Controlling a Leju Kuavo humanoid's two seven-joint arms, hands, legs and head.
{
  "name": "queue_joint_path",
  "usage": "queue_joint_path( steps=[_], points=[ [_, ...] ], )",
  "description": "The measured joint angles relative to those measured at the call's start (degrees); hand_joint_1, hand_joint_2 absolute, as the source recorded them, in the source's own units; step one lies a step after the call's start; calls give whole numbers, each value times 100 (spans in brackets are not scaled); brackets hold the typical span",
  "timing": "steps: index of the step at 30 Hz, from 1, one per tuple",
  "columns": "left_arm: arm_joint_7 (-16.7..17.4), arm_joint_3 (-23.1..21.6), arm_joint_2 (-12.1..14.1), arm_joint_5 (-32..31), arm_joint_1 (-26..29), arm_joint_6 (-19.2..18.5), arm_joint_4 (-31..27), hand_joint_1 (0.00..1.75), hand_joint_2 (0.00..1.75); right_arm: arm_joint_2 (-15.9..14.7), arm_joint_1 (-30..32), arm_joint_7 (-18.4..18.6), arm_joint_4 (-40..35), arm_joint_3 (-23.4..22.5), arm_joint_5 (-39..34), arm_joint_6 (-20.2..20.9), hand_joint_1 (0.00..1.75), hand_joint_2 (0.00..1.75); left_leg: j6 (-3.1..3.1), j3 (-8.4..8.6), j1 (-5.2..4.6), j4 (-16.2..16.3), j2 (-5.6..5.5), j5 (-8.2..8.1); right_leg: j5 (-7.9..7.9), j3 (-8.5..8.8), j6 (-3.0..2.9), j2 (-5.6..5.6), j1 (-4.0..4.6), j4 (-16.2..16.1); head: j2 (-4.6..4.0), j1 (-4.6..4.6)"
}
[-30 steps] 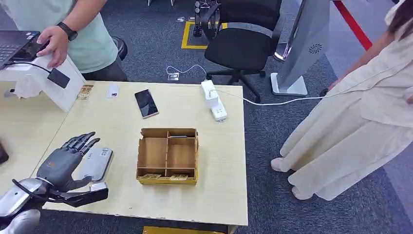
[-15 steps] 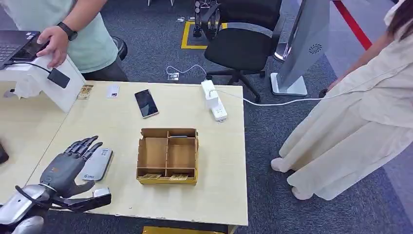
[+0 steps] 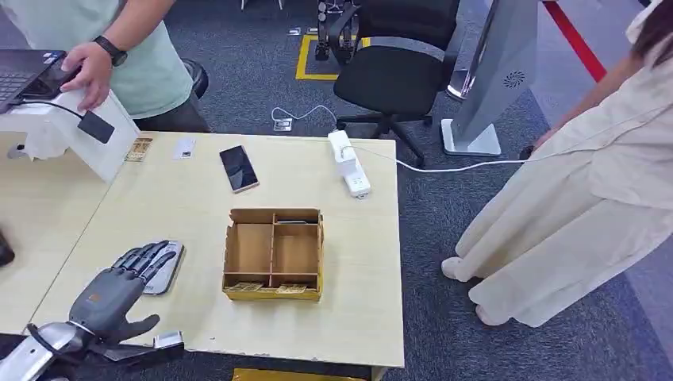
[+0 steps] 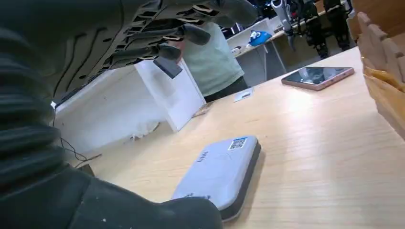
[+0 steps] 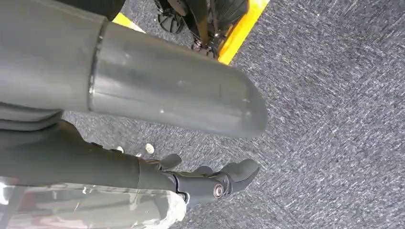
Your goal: Pass the card to the sensor for recognition and then transmit it.
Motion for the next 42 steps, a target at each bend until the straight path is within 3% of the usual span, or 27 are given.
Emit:
queue_joint_path(
  steps=[11,20,32,42],
  points=[
    [109,-158,-9,-107,216,197,-147,0,175,0,2,0,-7,-70,-24,-7,0,0,0,0,0,0,0,0,0,0,0,-1,0,0,0,-2],
    [105,-955,-142,-147,132,435,-162,0,175,0,1,-7,-9,-96,-33,-11,0,0,-2,0,-1,0,-1,-1,0,0,0,-3,-1,-2,0,2],
    [-328,-1664,-315,-64,-529,127,-20,0,175,0,-7,-52,-28,-96,13,-22,0,0,-2,1,-1,0,-2,-1,0,1,0,-6,0,-1,2,-2],
    [-444,-1812,-537,-114,-817,55,127,0,175,0,-11,-61,-28,-96,30,-20,0,0,-2,1,-1,0,-2,-1,0,-1,0,-3,0,-2,2,-2]
  ],
)
